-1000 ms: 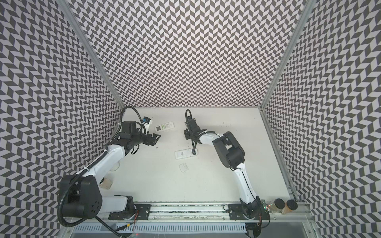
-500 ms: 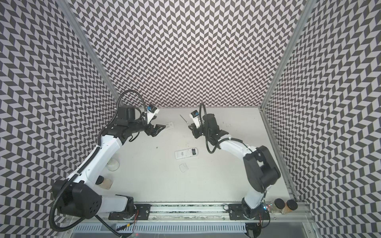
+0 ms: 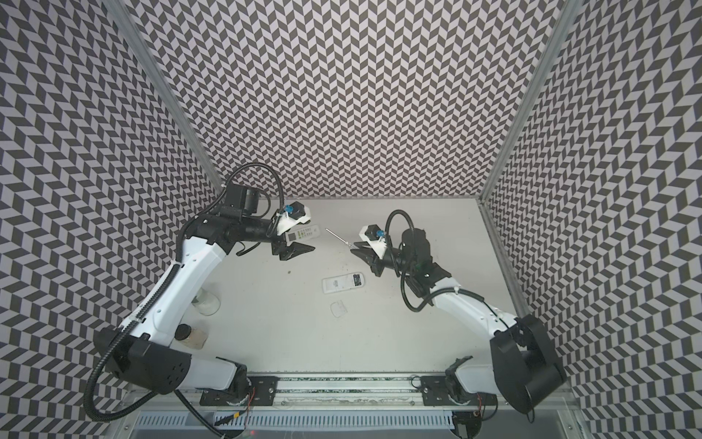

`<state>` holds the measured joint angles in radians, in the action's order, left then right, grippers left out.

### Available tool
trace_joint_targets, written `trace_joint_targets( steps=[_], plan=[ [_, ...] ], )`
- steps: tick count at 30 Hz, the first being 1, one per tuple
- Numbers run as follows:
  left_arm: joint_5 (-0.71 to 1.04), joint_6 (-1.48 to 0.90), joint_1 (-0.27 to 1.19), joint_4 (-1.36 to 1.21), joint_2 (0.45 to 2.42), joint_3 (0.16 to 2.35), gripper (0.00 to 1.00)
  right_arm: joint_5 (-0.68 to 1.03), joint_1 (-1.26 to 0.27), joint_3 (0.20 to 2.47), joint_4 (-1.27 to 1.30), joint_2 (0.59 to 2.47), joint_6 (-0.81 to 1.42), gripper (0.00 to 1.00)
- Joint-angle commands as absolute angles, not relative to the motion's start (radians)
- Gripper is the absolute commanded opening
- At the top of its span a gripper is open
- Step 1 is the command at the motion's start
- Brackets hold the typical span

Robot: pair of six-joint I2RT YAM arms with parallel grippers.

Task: Unload the batteries from the remote control
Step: 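Raise the screwdriver upright with the right gripper while the left gripper approaches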

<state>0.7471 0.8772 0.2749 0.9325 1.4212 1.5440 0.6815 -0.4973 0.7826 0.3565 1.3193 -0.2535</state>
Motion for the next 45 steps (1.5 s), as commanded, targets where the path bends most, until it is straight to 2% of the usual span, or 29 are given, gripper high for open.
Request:
trace_joint_targets(
  steps=[1,9,13,21,25,28,32,35,39,42,44,45],
  plan=[
    [0.796,0.985,0.279,1.065,1.419,1.578,0.86,0.807,-0.498,0.748,0.523,1.27,-0.281,0.01],
    [0.865,0.983,0.293,1.113,1.395,1.558,0.82,0.924,-0.503,0.762,0.514,1.295,-0.305,0.0],
    [0.903,0.869,0.315,1.062,1.399,1.537,0.7,0.948,-0.504,0.791,0.482,1.325,-0.319,0.0],
    [1.025,0.758,0.319,0.979,1.393,1.476,0.63,0.98,-0.512,0.802,0.49,1.356,-0.314,0.0],
    [1.066,0.712,0.319,0.934,1.391,1.442,0.53,1.008,-0.52,0.813,0.541,1.386,-0.278,0.0],
    [1.092,0.692,0.318,0.922,1.391,1.438,0.48,1.051,-0.523,0.853,0.475,1.412,-0.299,0.0],
    [1.068,0.69,0.328,0.904,1.387,1.406,0.42,1.035,-0.53,0.845,0.538,1.419,-0.243,0.0],
    [1.045,0.692,0.333,0.909,1.386,1.409,0.33,1.039,-0.529,0.868,0.486,1.431,-0.258,0.0],
    [1.023,0.672,0.334,0.876,1.386,1.391,0.13,1.007,-0.534,0.836,0.55,1.42,-0.216,0.0],
    [1.026,0.654,0.332,0.875,1.387,1.403,0.01,1.013,-0.533,0.851,0.496,1.417,-0.24,0.0],
    [1.025,0.623,0.327,0.849,1.387,1.393,0.0,0.975,-0.534,0.839,0.491,1.401,-0.241,0.04],
    [1.023,0.596,0.324,0.826,1.386,1.383,0.0,0.962,-0.534,0.823,0.526,1.393,-0.222,0.09]
  ],
)
